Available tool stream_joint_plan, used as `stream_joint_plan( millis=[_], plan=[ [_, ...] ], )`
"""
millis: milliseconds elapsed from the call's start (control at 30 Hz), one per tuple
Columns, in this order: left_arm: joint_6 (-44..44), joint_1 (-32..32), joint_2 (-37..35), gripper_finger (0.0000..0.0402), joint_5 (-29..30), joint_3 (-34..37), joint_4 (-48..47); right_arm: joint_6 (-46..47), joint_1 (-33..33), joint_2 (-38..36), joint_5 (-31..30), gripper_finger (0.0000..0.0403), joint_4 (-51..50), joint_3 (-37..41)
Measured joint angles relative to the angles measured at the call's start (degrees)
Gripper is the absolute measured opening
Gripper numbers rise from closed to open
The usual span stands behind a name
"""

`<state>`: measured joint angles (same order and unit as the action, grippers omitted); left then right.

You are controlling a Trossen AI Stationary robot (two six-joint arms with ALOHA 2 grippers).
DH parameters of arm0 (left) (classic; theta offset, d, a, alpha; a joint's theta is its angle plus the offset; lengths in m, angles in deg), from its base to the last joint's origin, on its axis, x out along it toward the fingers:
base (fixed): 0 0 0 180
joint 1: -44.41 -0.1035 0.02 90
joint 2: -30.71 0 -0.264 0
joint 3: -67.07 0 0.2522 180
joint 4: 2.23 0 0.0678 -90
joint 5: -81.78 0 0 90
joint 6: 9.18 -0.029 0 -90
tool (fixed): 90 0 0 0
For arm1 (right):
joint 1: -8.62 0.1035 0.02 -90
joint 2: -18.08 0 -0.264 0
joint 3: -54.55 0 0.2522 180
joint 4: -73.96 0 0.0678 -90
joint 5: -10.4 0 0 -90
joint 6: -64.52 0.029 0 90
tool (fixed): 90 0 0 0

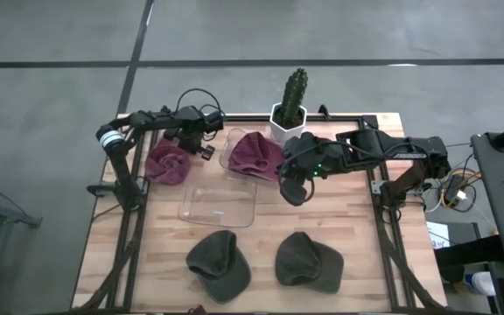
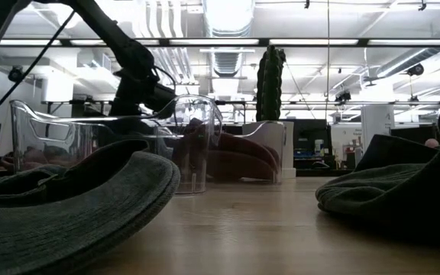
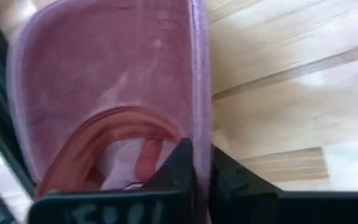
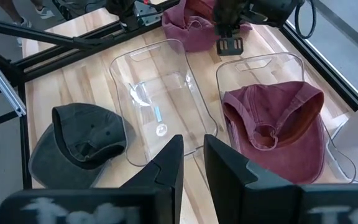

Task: Pick & Place hat
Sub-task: Put the red cap into the top transparent bin

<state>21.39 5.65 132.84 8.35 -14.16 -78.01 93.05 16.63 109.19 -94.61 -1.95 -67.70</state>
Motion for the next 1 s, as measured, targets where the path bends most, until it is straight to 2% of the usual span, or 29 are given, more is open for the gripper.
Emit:
stream_joint_plan(
  millis=[200, 600, 1000],
  plan=[
    [-2.70, -0.24, -1.13, 0.0007, 0.01, -1.10, -1.27, 0.24, 0.00, 0.00, 0.00, 0.0057, 0.00, 0.00],
    [-7.65, 0.11, -12.16, 0.0005, 3.24, -9.14, -6.60, -2.03, -0.07, 0.02, -0.50, 0.0057, -0.07, 0.00],
    [-13.45, 5.38, -19.38, 0.0005, 5.11, -19.15, -7.13, -2.10, -0.20, -0.12, -7.24, 0.0057, 0.21, 0.00]
  ],
)
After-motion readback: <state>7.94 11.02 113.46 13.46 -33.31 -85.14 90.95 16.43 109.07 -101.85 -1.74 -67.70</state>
